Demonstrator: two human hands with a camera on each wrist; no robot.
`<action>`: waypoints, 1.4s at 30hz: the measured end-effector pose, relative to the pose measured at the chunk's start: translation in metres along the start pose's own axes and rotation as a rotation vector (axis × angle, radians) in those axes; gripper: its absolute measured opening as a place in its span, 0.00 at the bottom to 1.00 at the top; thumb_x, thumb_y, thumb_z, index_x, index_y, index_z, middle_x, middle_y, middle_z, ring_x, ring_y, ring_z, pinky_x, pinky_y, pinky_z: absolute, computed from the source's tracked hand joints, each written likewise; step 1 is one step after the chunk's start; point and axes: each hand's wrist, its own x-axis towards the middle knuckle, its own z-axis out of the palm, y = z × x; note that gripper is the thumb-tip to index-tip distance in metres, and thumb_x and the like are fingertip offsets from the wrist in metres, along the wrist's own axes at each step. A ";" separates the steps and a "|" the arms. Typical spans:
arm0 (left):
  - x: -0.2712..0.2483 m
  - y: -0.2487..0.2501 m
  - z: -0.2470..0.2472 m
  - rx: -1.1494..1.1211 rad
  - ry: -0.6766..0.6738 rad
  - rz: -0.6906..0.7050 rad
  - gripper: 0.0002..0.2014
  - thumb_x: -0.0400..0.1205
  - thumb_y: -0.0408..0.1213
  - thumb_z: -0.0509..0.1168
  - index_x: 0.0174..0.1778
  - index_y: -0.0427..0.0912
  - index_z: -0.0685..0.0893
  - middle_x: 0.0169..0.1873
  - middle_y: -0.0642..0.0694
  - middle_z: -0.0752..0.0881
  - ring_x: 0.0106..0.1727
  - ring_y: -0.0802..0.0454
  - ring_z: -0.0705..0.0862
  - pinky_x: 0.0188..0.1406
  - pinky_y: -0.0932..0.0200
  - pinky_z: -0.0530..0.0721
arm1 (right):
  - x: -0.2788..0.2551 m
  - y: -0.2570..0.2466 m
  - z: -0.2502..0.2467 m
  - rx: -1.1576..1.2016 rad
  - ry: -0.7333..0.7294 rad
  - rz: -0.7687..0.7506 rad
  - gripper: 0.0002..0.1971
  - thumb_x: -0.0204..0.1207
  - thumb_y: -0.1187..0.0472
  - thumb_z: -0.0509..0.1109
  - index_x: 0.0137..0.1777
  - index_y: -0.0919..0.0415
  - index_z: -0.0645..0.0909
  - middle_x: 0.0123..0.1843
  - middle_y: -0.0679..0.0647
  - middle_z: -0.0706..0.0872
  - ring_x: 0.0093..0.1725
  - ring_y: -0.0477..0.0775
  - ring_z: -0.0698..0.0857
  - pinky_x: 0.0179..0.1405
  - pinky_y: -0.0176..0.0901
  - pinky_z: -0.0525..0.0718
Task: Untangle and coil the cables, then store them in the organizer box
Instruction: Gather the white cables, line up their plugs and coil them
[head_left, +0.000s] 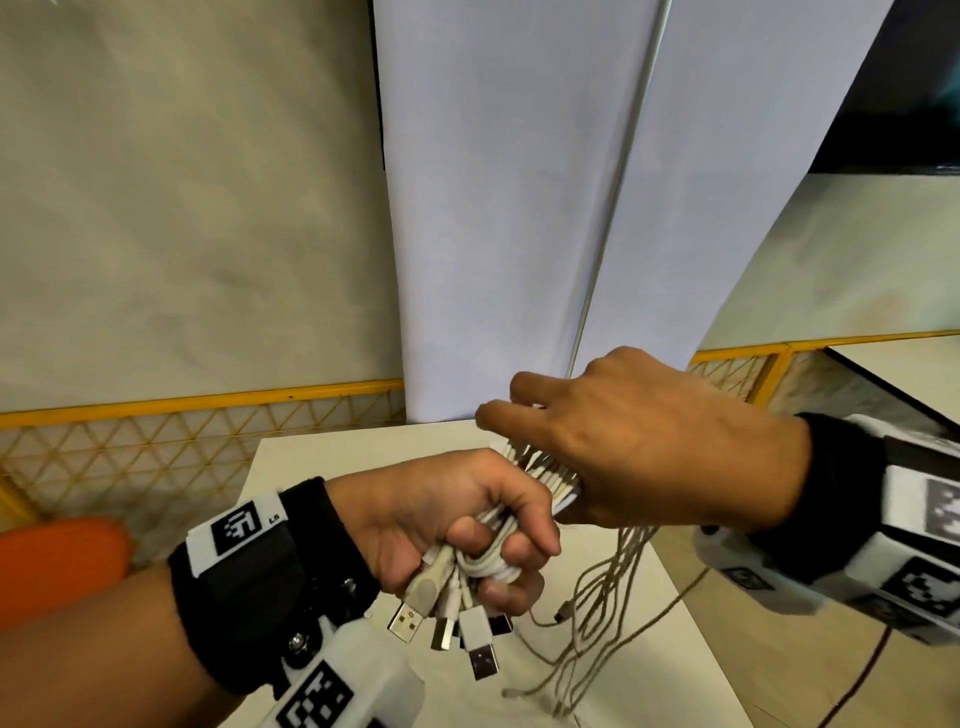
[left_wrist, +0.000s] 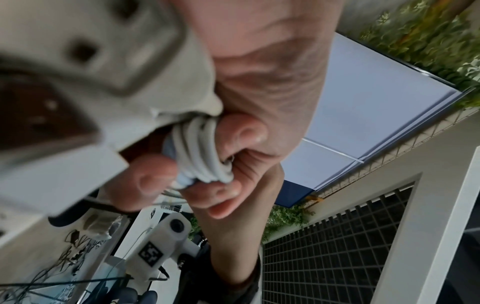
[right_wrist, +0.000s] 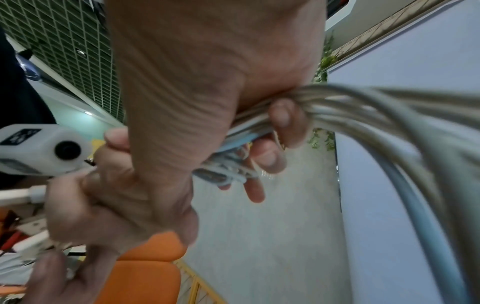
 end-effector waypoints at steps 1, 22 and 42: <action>-0.002 0.001 0.001 -0.010 -0.001 0.000 0.15 0.60 0.33 0.77 0.20 0.39 0.74 0.08 0.52 0.72 0.22 0.52 0.76 0.25 0.66 0.78 | 0.002 -0.001 0.000 0.014 0.033 -0.019 0.27 0.71 0.38 0.69 0.67 0.50 0.72 0.43 0.48 0.79 0.22 0.49 0.54 0.22 0.41 0.58; -0.014 0.020 0.014 0.251 0.180 0.253 0.12 0.75 0.27 0.69 0.54 0.31 0.86 0.47 0.38 0.90 0.55 0.37 0.89 0.55 0.57 0.86 | 0.018 0.015 -0.022 -0.298 0.269 -0.286 0.10 0.61 0.63 0.76 0.25 0.58 0.77 0.18 0.51 0.74 0.23 0.56 0.55 0.24 0.42 0.55; -0.013 0.028 0.027 0.337 0.345 0.284 0.28 0.79 0.38 0.73 0.19 0.44 0.63 0.13 0.47 0.60 0.12 0.54 0.62 0.25 0.57 0.79 | 0.031 0.049 -0.036 -0.090 0.304 -0.280 0.06 0.61 0.56 0.48 0.27 0.55 0.63 0.21 0.46 0.50 0.19 0.47 0.48 0.23 0.33 0.47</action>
